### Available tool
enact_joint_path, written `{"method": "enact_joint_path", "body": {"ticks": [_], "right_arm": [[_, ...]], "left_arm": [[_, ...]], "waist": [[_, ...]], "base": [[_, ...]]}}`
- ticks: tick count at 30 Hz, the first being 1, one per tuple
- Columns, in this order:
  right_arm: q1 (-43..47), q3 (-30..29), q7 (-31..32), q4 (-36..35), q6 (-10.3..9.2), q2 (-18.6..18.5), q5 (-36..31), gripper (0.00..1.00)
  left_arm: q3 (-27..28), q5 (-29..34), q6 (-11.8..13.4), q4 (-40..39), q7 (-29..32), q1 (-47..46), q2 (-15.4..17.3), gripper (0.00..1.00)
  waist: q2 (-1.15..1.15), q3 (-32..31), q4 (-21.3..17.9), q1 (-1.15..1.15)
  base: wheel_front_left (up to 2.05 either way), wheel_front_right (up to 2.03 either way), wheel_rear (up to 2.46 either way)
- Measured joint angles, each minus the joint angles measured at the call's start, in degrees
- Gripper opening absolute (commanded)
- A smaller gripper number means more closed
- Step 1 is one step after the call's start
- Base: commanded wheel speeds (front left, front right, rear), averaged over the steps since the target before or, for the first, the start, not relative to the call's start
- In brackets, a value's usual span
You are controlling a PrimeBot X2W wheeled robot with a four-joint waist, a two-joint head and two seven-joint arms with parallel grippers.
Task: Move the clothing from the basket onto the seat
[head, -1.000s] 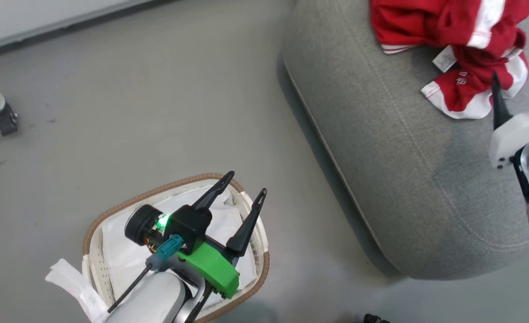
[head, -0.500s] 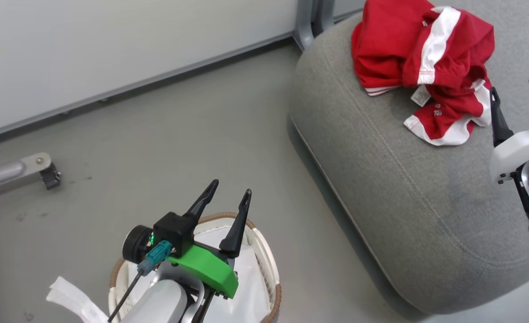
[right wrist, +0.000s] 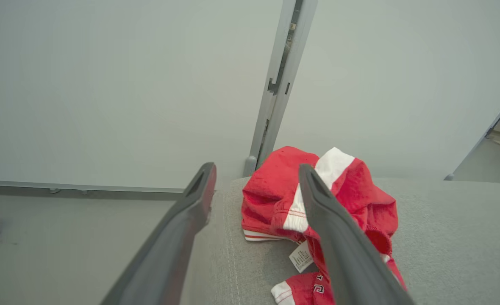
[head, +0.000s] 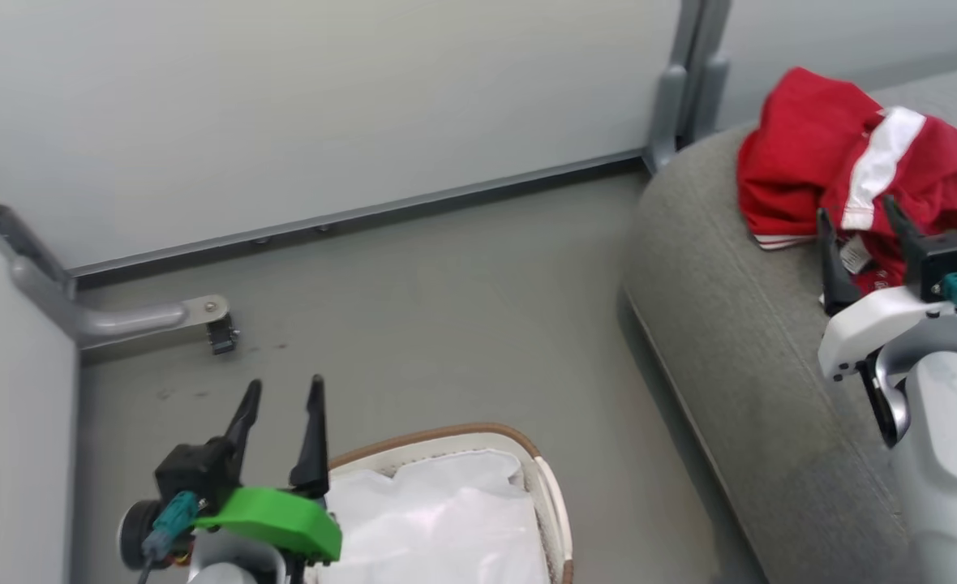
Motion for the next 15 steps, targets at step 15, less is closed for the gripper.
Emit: {"method": "enact_joint_path", "body": {"ticks": [15], "right_arm": [[14.1, -0.1, 0.0, -8.9, 0.00, 8.1, 2.3, 1.00]], "left_arm": [[9.8, 0.9, 0.6, -2.5, 0.0, 10.4, -1.3, 1.00]], "waist": [[0.00, -4.6, 9.4, 0.00]], "base": [[0.00, 0.00, 0.00]]}}
